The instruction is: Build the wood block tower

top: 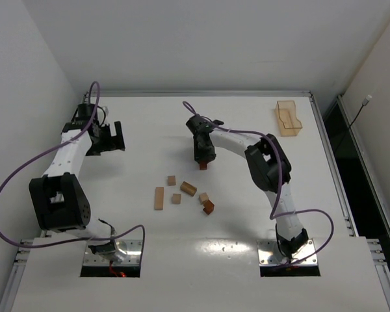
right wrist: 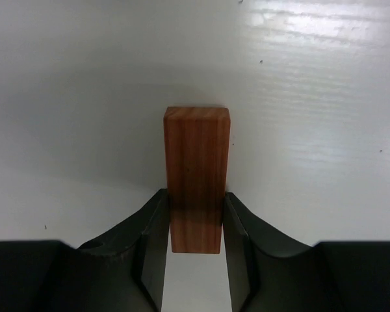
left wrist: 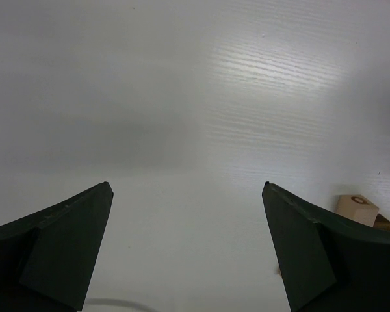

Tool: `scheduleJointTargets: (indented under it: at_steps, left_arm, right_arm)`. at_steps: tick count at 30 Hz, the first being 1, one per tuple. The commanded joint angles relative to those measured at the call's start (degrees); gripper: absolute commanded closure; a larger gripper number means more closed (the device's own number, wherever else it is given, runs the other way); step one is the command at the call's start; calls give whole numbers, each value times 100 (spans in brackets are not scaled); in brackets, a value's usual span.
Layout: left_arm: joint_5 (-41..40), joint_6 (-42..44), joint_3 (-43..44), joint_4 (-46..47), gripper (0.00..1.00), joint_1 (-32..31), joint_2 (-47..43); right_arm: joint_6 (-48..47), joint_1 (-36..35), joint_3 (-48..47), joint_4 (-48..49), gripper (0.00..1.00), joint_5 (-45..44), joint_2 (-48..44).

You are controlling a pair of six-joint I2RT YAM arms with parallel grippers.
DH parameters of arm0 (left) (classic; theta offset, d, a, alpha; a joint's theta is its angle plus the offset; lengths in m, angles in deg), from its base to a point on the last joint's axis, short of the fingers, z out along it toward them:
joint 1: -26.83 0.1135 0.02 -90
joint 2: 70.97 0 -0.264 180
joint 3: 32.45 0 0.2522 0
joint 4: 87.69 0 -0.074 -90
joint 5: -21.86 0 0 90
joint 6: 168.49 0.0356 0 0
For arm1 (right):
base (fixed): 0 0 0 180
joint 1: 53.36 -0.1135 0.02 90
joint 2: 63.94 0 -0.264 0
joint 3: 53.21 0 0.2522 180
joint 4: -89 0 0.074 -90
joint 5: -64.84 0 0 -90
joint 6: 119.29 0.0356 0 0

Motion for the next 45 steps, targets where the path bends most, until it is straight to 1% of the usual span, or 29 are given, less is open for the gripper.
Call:
scheduleJointTargets:
  at_steps: [1, 2, 3, 4, 6, 8, 9, 10, 12, 13, 14, 17, 19, 20, 22, 23, 24, 25, 26, 27, 28, 29, 30, 31, 35, 37, 38, 42, 45]
  left_arm:
    - [315, 294, -43, 18, 1, 87, -113]
    - [315, 295, -43, -34, 1, 87, -114]
    - [315, 347, -95, -34, 1, 87, -114]
    - [315, 347, -96, -34, 1, 87, -114]
    - [315, 347, -96, -34, 1, 87, -114]
    - [315, 400, -96, -34, 1, 87, -114]
    - [376, 400, -96, -34, 1, 87, -114]
    - [376, 400, -96, -34, 1, 87, -114]
    - [429, 400, -96, -34, 1, 87, -114]
    - [429, 452, -96, -34, 1, 87, -114]
    - [429, 453, -96, -34, 1, 87, -114]
    - [543, 514, -96, 18, 1, 87, -174]
    - [683, 654, -96, 71, 1, 87, -315]
    - [762, 655, -174, 71, 1, 87, -411]
    - [763, 717, -411, 71, 1, -131, -728]
    - [693, 717, -508, 71, 1, -254, -842]
    - [623, 717, -709, 71, 1, -395, -965]
    - [570, 664, -798, 10, 1, -709, -1210]
    - [457, 559, -895, 10, 1, -887, -1317]
    - [403, 471, -991, 10, 1, -1062, -1413]
    - [351, 357, -1166, 10, 1, -1395, -1501]
    - [289, 113, -1264, 10, 1, -1563, -1624]
    - [228, -3, -1352, 131, 1, -1739, -1625]
    - [79, -187, -1353, 133, 1, -2150, -1625]
    - [-19, -757, -1493, 265, 5, -2759, -1406]
    - [-89, -1083, -1563, 265, 10, -2813, -1205]
    - [-89, -1372, -1642, 265, 10, -2891, -1116]
    - [-37, -1953, -1844, 265, 12, -3225, -668]
    - [16, -2095, -1845, 343, 13, -3524, -248]
  right_arm:
    - [95, 155, -199, 39, 100, 147, 198]
    - [95, 155, -199, 39, 100, 225, 277]
    - [43, 155, -251, 39, 97, 322, 278]
    - [43, 155, -252, 100, 90, 401, 330]
    - [-80, 155, -252, 162, 71, 655, 331]
    - [-81, 155, -252, 223, 59, 727, 331]
    - [-168, 155, -252, 224, 44, 814, 331]
    - [-221, 155, -252, 224, 36, 885, 252]
    - [-291, 103, -252, 285, 22, 885, 199]
    - [-352, 102, -252, 285, 11, 885, 103]
    - [-414, 102, -252, 285, 8, 807, -46]
    - [-704, 50, -252, 285, 5, 509, -389]
    - [-958, -12, -191, 285, 5, 324, -924]
    - [-1281, -64, -121, 285, 5, 1, -1144]
    - [-1713, -117, 11, 347, 5, -326, -1864]
    - [-2290, -117, 203, 460, 4, -719, -2093]
    - [-2574, -117, 283, 513, 4, -975, -2304]
    - [-2838, -48, 493, 601, 4, -1222, -2680]
    - [-3119, 40, 643, 680, 4, -1590, -2858]
    - [-3591, 319, 801, 890, 4, -1776, -3025]
    - [-3814, 496, 977, 1022, 4, -1926, -3192]
    - [-4025, 689, 1300, 1119, 4, -1927, -3350]
    - [-4236, 1092, 1373, 1120, 4, -1927, -3561]
    - [-4238, 1270, 1374, 955, 4, -1927, -3624]
    - [-4063, 1991, 1190, 190, 4, -1577, -3677]
    - [-3869, 2324, 1189, -38, 4, -1304, -3747]
    - [-3869, 2396, 1276, -40, 4, -1207, -3869]
    - [-3869, 2511, 1409, -93, 4, -1048, -4046]
    - [-3807, 2633, 1462, -154, 4, -916, -4160]
